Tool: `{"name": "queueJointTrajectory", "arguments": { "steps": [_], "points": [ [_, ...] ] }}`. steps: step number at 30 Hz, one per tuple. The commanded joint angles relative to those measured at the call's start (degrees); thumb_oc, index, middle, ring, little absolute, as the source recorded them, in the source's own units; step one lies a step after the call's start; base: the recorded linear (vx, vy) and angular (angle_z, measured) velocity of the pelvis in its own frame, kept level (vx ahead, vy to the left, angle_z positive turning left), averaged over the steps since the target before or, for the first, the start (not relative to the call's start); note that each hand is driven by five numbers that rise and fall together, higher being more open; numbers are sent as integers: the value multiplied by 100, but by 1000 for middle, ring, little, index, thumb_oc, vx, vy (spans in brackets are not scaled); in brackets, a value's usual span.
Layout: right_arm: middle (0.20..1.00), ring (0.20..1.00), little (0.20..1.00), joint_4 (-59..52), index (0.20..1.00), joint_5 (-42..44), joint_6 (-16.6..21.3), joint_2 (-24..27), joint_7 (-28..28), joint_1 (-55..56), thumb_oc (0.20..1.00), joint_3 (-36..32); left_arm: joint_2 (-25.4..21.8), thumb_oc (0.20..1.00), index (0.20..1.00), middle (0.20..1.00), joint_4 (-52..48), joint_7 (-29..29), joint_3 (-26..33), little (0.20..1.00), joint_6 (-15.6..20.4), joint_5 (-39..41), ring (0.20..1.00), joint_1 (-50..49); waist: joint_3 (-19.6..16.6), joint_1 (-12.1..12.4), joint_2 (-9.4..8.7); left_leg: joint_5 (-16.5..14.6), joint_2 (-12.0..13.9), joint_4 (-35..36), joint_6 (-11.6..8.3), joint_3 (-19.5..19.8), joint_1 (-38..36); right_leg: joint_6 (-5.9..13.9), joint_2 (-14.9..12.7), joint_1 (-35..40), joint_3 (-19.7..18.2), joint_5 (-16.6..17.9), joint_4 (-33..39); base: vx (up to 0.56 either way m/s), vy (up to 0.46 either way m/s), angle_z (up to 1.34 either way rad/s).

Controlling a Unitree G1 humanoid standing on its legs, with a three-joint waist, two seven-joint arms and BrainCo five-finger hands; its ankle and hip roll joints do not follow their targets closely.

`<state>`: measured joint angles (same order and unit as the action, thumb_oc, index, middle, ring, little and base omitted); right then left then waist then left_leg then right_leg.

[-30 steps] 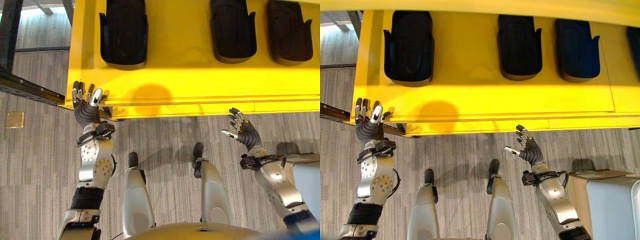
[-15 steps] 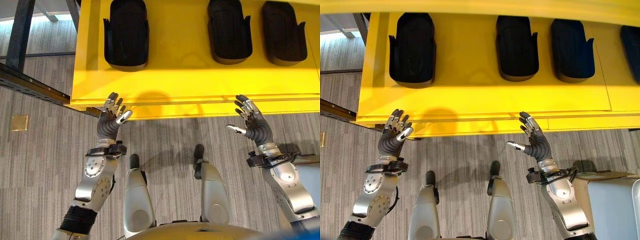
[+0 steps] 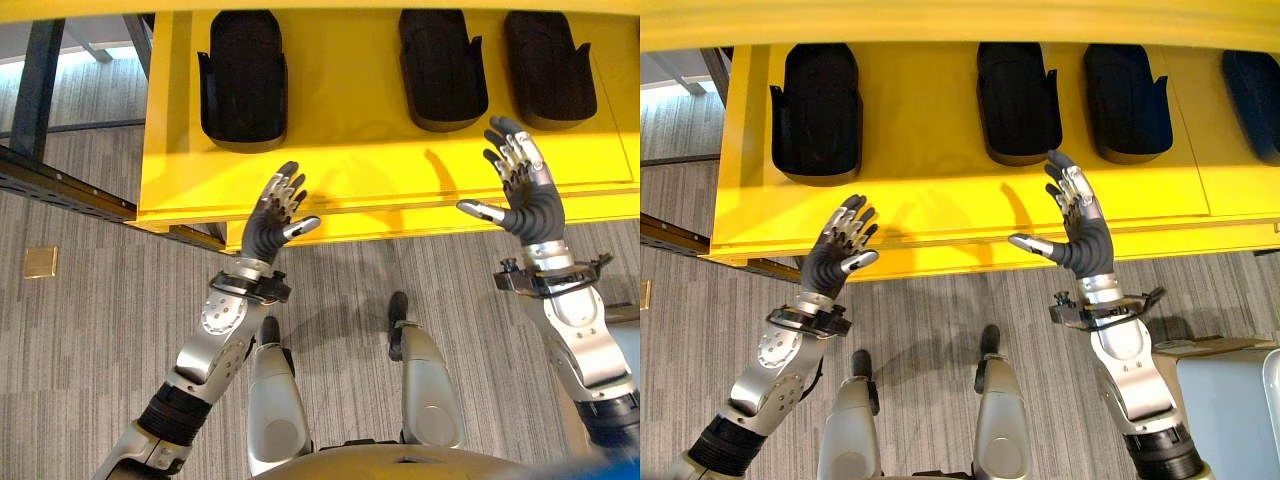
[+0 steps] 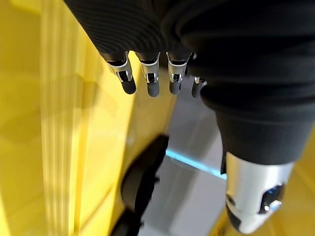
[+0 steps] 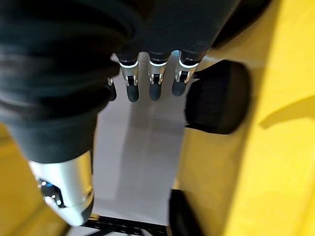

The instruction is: Move parts from the plastic box to the shelf.

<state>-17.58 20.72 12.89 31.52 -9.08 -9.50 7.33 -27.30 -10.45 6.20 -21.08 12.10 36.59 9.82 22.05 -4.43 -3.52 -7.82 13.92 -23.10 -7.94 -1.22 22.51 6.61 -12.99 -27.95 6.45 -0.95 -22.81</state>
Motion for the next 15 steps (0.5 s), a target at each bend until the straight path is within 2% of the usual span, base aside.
{"name": "queueJointTrajectory", "arguments": {
  "steps": [1, 15],
  "points": [
    [1000, 1000, 1000, -79, 1000, 128, 333, -123, -428, -420, 1000, 25, 58, 1000, 1000, 1000, -447, -3, -276, 1000, 240, 12, 1000, 416, -309, -71, -25, 637, 46, 250, 197, -92, 309, 198, -136, 428, -154, 78, 86, 0, 0, 0],
    [1000, 1000, 1000, 745, 1000, 281, 274, -322, -1022, -2047, 1000, 704, 862, 1000, 1000, 1000, 779, 843, -925, 1000, 378, -281, 1000, 2253, -370, -155, 12, 715, 111, 319, 187, -178, 324, 126, -81, 262, -235, 73, 0, 2, -11, -2]
  ]
}}
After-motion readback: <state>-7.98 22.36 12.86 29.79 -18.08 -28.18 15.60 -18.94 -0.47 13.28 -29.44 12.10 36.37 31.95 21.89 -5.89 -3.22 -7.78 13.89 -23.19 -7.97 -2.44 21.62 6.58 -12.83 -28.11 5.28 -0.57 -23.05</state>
